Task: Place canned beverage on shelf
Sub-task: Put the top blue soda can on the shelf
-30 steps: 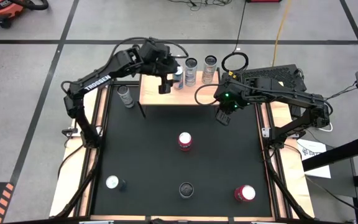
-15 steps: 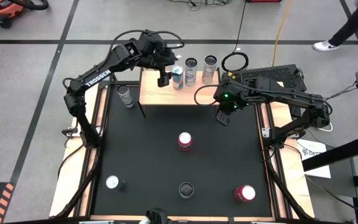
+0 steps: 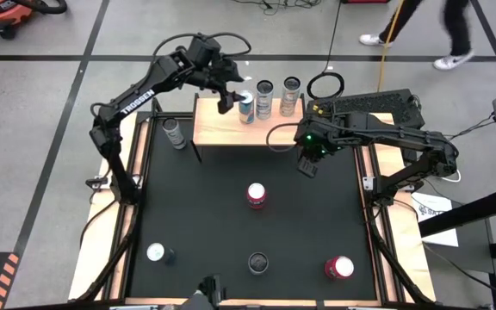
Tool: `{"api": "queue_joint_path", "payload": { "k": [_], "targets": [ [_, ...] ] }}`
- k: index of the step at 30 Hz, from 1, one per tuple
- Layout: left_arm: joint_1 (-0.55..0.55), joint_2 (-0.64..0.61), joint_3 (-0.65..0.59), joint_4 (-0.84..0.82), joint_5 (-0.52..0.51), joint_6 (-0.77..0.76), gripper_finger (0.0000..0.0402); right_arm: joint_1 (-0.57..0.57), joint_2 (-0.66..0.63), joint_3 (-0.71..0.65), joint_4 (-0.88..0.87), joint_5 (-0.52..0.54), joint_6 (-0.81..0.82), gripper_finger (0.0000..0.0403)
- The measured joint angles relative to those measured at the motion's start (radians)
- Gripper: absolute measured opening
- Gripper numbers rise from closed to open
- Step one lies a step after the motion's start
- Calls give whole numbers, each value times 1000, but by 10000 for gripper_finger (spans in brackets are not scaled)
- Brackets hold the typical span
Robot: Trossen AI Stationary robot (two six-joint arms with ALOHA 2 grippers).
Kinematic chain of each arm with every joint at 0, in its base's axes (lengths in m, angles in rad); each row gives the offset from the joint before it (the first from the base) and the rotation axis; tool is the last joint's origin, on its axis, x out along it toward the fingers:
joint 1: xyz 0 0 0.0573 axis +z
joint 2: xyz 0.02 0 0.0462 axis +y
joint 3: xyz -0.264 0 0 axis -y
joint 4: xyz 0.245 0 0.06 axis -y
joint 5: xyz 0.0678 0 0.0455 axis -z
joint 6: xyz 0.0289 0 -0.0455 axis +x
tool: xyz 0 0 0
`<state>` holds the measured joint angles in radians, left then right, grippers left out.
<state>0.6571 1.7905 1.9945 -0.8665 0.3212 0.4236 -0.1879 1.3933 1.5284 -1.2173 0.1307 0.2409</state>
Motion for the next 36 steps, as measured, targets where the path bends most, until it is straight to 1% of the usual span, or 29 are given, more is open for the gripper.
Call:
{"api": "queue_joint_path", "payload": {
  "k": [7, 19, 23, 36],
  "targets": [
    [0, 54, -1, -6, 19, -23, 301, 0, 0, 0, 9, 0, 0, 13],
    [3, 54, -5, -13, 22, -48, 301, 0, 0, 0, 9, 0, 1, 13],
    [3, 54, -14, -18, 53, -52, 301, 0, 0, 0, 9, 0, 1, 13],
    [5, 54, -14, -18, 45, -52, 301, 0, 0, 0, 9, 0, 1, 13]
  ]
}}
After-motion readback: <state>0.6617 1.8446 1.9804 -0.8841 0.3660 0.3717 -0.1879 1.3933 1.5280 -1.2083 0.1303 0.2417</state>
